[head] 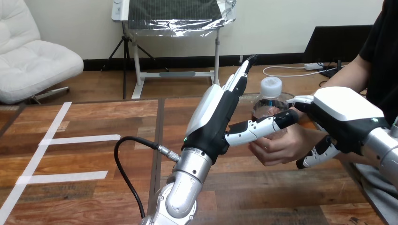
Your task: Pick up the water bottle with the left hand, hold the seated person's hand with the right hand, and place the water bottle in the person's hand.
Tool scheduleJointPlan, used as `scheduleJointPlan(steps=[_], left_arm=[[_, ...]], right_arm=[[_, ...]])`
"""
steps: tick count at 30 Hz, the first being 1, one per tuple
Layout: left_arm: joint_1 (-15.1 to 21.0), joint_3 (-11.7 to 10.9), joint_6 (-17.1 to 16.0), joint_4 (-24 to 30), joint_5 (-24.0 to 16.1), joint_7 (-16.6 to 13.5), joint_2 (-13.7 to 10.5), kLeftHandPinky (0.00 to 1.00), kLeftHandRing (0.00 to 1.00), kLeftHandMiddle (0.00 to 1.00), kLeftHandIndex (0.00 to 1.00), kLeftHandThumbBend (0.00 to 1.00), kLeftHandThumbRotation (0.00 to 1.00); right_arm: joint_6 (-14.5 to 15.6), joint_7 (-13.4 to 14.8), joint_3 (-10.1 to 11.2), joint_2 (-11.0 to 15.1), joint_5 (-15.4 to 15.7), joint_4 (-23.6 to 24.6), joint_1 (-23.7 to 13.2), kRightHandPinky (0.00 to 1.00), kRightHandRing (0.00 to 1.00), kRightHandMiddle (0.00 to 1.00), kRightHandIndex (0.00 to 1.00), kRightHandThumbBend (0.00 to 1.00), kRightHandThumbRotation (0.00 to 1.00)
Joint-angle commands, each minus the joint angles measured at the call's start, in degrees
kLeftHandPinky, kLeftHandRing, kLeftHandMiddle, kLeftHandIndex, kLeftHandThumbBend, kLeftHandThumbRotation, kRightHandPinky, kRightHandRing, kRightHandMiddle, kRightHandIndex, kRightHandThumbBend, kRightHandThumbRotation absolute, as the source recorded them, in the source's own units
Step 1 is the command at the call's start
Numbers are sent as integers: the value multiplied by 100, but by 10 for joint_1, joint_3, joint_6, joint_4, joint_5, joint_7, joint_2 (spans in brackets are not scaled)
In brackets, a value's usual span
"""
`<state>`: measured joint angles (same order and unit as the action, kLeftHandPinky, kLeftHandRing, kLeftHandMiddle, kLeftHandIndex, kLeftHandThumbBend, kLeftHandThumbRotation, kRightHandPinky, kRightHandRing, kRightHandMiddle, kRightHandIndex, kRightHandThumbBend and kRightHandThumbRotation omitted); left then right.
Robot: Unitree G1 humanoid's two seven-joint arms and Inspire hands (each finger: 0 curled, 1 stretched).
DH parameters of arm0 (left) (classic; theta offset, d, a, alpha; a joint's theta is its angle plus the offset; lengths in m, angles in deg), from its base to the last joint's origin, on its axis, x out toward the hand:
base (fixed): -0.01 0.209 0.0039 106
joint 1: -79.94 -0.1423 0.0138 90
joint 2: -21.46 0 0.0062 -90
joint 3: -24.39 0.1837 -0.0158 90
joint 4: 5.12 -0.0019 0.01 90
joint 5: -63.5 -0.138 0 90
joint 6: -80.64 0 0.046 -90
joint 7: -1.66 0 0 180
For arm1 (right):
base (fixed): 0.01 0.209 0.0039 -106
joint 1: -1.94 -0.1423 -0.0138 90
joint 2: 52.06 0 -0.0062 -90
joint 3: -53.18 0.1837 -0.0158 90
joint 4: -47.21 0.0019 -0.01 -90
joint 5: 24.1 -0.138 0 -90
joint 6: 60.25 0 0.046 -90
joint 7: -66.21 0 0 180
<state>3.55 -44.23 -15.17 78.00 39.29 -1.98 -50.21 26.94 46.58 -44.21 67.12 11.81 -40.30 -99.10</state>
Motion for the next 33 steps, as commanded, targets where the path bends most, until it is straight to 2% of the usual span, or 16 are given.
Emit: scheduleJointPlan(steps=[1,6,9,12,16,18,21,24,27,33], left_arm=[[8,-19,-19,34,24,-6,10,100,100,100,100,96,75],[-9,-28,-56,37,61,-21,22,99,100,100,100,86,73],[-24,-29,-73,46,77,-29,25,96,99,100,100,79,72],[-37,-27,-77,61,69,-44,21,92,96,99,99,70,73],[-60,-29,-102,77,97,-44,26,90,94,96,96,66,75],[-69,-29,-114,82,105,-44,24,89,93,95,95,63,76],[-88,-28,-128,97,115,-43,19,88,92,94,93,57,76],[-105,-27,-141,112,117,-45,15,86,91,93,91,53,76],[-122,-28,-157,124,122,-42,9,85,90,92,90,50,77],[-158,-31,-182,149,129,-44,10,82,88,91,89,47,81]], right_arm=[[2,26,45,-7,-17,52,9,77,87,89,85,84,8],[6,36,74,-27,-45,101,37,75,85,88,84,80,6],[32,31,90,-45,-61,147,58,74,84,88,84,76,5],[42,44,103,-64,-64,186,81,72,83,88,84,71,6],[47,69,113,-96,-64,234,109,70,82,87,83,66,5],[44,81,115,-106,-59,248,119,68,81,87,83,63,5],[44,102,117,-134,-59,273,139,67,81,86,82,58,4],[27,139,116,-170,-69,285,157,67,80,85,81,56,3],[21,171,108,-201,-64,303,175,67,81,85,80,52,1],[-12,241,89,-265,-62,312,203,69,81,83,79,41,0]])
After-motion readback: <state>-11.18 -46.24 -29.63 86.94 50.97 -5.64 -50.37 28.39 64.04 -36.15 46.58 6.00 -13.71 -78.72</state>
